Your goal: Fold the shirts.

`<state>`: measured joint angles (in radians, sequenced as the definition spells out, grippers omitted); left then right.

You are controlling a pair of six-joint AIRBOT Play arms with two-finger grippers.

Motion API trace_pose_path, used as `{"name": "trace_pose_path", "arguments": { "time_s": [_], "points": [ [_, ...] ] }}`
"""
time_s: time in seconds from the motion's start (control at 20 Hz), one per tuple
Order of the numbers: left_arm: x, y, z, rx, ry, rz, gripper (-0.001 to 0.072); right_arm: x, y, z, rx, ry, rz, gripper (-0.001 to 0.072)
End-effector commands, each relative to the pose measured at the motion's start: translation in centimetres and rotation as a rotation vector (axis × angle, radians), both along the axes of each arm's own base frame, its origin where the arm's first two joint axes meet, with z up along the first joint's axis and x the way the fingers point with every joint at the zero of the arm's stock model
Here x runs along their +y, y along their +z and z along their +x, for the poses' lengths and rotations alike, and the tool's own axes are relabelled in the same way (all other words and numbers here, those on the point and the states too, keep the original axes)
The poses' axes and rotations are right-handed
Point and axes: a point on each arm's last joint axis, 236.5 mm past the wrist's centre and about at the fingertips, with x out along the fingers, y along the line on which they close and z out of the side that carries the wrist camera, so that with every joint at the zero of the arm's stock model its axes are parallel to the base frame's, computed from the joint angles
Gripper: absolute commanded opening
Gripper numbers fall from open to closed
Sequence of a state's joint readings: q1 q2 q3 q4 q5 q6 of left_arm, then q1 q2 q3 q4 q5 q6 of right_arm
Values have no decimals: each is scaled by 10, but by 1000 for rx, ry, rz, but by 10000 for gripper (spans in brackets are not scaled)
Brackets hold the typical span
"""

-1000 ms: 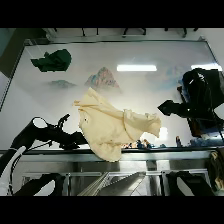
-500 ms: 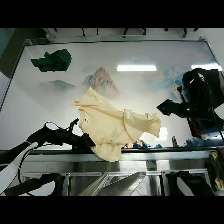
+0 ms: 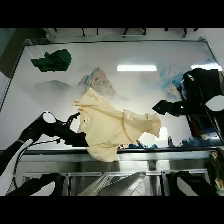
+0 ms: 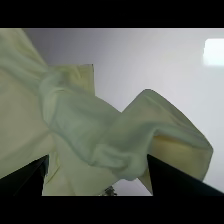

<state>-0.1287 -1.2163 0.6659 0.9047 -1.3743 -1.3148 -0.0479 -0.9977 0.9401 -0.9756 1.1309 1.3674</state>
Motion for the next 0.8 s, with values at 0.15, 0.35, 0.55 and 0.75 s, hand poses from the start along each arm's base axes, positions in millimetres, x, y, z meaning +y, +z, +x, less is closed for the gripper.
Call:
{"name": "trace_pose_path", "arguments": {
  "time_s": [0.15,0.35,0.55,0.75],
  "points": [
    [93,38,8,-99,303,165,14,30,-21,53,76,105,138,702],
    [128,44,8,-59,477,163,14,39,-63,57,281,222,181,702],
    [132,36,9,-10,505,151,14,49,-110,45,431,261,224,702],
    [119,31,4,23,433,144,15,94,-120,24,468,401,279,701]
  ]
}}
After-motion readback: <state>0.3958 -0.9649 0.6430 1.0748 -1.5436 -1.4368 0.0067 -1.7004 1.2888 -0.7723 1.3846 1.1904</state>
